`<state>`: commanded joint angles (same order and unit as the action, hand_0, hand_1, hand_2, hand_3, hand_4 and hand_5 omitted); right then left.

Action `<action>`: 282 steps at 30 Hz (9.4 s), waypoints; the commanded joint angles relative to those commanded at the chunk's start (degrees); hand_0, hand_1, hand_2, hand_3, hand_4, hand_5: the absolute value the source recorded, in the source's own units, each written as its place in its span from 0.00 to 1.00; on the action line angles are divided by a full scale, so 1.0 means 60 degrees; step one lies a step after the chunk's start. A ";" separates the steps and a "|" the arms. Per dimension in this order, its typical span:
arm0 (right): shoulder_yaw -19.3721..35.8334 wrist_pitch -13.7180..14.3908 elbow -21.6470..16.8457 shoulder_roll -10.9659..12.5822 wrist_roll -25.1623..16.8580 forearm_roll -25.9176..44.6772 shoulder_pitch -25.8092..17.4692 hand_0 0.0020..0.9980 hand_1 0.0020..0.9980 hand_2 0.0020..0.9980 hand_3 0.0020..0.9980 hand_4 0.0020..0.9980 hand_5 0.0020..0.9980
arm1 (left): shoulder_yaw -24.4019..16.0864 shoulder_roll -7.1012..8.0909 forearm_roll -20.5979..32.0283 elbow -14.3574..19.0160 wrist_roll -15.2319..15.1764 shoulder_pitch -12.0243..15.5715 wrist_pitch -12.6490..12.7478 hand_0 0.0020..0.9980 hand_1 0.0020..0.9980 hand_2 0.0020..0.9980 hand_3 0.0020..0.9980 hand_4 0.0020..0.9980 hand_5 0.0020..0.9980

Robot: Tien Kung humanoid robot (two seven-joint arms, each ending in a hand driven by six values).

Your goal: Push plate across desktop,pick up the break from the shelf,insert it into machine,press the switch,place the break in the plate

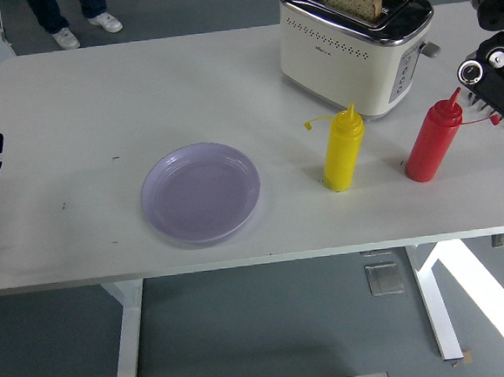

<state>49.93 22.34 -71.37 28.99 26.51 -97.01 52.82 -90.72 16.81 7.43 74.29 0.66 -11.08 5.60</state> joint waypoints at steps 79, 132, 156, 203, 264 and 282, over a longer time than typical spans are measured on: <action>-0.3075 -0.1832 0.2386 0.0170 -0.2106 0.0317 -0.0856 0.52 0.47 0.65 0.56 0.05 0.00 | 0.0032 -0.0068 0.0080 -0.0035 0.0051 0.0058 -0.0018 0.75 0.69 0.65 0.66 0.70 0.83; -0.0505 -0.2791 0.0472 0.0564 -0.1074 -0.0267 0.0418 0.62 0.67 0.70 0.70 0.59 0.08 | -0.0018 -0.0038 0.0140 0.0003 0.0045 0.0080 0.0002 0.75 0.69 0.64 0.65 0.70 0.83; -0.3575 -0.4413 0.4910 -0.1812 -0.0337 0.2327 0.4476 0.65 0.70 0.74 0.74 0.69 0.22 | 0.0249 0.0143 0.0184 -0.0062 0.0043 0.0012 0.0003 0.75 0.68 0.64 0.65 0.70 0.83; -0.6923 -0.3147 0.8507 -0.4128 -0.1146 0.4773 0.5044 0.55 0.59 0.58 0.68 0.52 0.06 | 0.0505 0.0202 0.0267 -0.0069 0.0045 -0.0307 -0.0003 0.75 0.69 0.64 0.66 0.70 0.83; -0.2196 -0.1057 0.3318 -0.1749 -0.0866 0.0714 0.3739 0.47 0.52 0.43 0.40 0.21 0.00 | 0.0150 0.0100 0.0204 -0.0038 0.0040 -0.0001 0.0018 0.75 0.68 0.64 0.66 0.70 0.82; -0.2391 -0.1894 -0.1758 -0.0123 0.1231 0.4733 0.3257 0.46 0.50 0.43 0.40 0.22 0.00 | -0.0055 0.0049 0.0220 -0.0051 0.0051 0.0087 0.0013 0.75 0.68 0.64 0.66 0.70 0.82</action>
<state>35.58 10.97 -81.92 28.25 33.90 -68.61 72.36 -91.05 17.10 8.75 73.98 0.97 -10.56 5.67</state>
